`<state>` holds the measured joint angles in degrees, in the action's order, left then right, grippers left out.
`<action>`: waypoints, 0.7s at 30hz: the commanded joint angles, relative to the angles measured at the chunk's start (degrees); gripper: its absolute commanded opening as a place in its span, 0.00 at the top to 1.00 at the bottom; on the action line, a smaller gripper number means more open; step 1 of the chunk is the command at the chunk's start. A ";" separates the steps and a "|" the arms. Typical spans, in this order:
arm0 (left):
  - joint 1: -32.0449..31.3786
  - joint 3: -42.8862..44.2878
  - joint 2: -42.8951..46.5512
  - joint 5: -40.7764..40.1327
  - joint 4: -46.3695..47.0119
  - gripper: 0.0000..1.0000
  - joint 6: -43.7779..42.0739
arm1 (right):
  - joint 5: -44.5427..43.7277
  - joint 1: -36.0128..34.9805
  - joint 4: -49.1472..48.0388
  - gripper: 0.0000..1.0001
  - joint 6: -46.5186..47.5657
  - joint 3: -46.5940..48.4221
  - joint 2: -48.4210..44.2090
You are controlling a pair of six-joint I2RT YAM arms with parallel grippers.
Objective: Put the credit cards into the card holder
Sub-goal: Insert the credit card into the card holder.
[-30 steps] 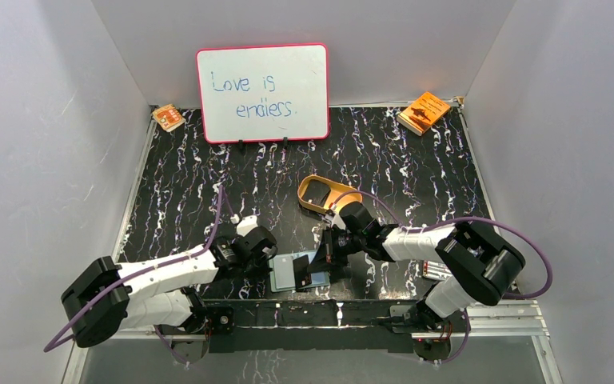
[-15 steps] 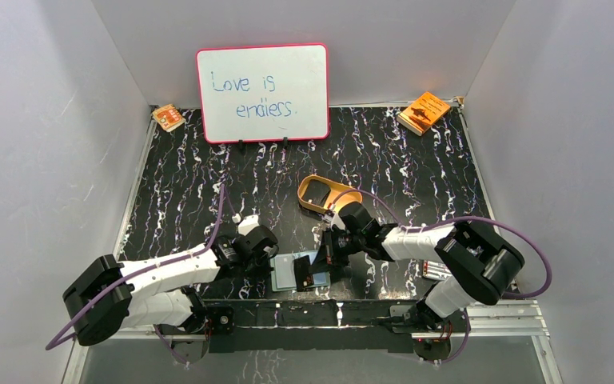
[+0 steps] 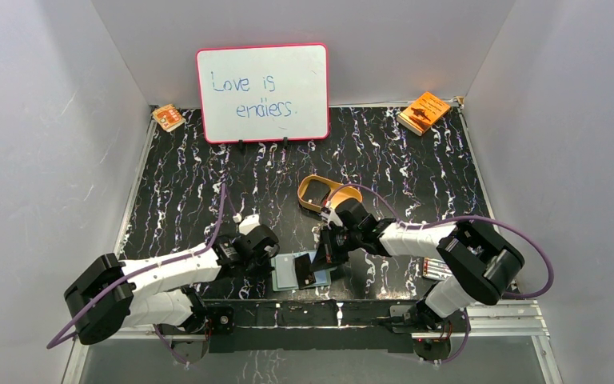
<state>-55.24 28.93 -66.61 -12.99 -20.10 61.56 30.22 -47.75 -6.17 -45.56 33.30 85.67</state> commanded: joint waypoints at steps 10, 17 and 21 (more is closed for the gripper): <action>0.05 -0.97 -3.05 0.86 -2.98 0.97 -1.02 | -2.12 0.11 -3.79 1.00 -1.62 1.64 2.25; 0.05 -0.97 -3.18 0.87 -2.92 0.97 -1.24 | -4.99 0.14 -2.17 1.00 -1.99 2.12 2.08; 0.05 -1.06 -3.18 0.78 -2.85 0.97 -1.31 | -6.44 0.34 -0.10 1.00 -1.36 2.76 1.63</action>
<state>-55.24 29.65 -67.68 -12.88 -20.01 60.86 27.79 -47.68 -7.68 -47.81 33.78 87.66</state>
